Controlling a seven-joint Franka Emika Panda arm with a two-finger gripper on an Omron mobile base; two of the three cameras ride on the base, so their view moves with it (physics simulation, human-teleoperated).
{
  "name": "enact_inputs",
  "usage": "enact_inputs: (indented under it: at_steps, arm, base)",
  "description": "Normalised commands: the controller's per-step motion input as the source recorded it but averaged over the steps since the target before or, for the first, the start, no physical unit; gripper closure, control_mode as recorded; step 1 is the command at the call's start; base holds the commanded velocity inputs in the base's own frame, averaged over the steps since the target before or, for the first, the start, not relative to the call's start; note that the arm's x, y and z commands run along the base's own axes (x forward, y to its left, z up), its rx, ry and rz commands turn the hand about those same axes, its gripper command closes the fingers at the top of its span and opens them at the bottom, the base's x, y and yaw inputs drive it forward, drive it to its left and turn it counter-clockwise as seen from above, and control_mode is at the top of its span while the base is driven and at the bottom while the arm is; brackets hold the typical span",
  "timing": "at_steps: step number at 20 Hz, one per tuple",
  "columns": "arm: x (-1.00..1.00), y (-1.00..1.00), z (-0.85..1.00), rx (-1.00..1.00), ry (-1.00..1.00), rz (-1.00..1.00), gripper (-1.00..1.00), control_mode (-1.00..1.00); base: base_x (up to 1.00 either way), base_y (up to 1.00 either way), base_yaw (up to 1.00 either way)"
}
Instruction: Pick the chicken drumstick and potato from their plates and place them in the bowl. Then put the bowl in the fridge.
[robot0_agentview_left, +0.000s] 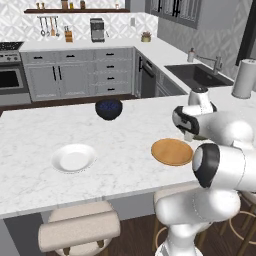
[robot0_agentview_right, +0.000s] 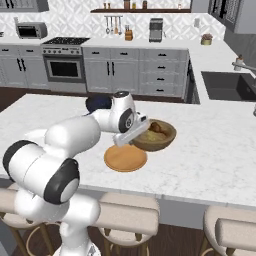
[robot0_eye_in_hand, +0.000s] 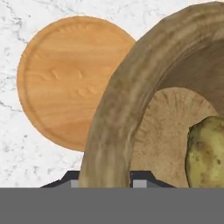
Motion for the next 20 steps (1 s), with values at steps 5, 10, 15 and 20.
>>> enact_inputs:
  at_steps: [5, 10, 15, 20]
  arm:
    - [-0.12, 0.65, 0.71, 0.04, 0.09, 0.62, 1.0, -1.0]
    - [-0.5, 0.57, 0.98, 0.0, 0.03, 0.31, 1.0, -1.0]
    - [-0.78, 0.1, 0.7, 0.0, -0.07, 0.36, 1.0, -1.0]
    - [-0.53, 0.25, 0.37, -0.01, -0.03, 0.15, 1.0, -1.0]
  base:
    - [0.0, 0.0, 0.0]
    - [0.0, 0.0, 0.0]
    - [0.0, 0.0, 0.0]
    - [0.0, 0.0, 0.0]
